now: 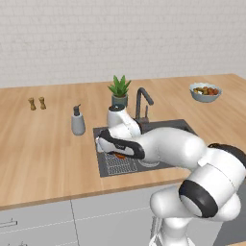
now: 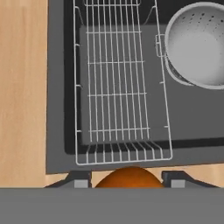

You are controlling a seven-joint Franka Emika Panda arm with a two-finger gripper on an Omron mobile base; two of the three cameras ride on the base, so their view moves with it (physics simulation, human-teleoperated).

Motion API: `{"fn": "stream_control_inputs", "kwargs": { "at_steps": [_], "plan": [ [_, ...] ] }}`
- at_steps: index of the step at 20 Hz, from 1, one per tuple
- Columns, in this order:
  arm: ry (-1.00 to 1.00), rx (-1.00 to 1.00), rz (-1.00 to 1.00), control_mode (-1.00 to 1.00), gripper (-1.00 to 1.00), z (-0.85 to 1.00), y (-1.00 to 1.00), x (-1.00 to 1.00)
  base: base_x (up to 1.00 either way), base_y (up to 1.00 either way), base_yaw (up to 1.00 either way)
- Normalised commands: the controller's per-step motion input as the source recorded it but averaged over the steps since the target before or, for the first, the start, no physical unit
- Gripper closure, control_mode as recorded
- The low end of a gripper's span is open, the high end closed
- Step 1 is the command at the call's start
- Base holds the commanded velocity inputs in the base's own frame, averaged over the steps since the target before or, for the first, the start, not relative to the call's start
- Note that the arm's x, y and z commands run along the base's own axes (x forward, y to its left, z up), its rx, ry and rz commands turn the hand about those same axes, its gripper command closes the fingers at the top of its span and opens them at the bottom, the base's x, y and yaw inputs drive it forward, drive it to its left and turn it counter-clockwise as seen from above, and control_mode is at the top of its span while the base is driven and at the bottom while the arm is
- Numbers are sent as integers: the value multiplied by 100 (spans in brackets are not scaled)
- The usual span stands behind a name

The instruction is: Put the colander in the sink, put the tangerine in the colander, and turn on the sink faucet and pour water over the colander.

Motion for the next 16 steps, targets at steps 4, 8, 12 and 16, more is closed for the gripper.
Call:
{"fn": "stream_control_inputs", "kwargs": {
  "at_steps": [4,8,12,16],
  "plan": [
    [-5,0,0,-100,100,4,-73,36,0,0,0],
    [-4,0,0,-100,100,0,-69,50,0,0,0],
    [0,1,0,-100,100,0,-71,64,0,0,0],
    [-3,10,0,-100,100,0,-76,19,0,0,0]
  ]
}}
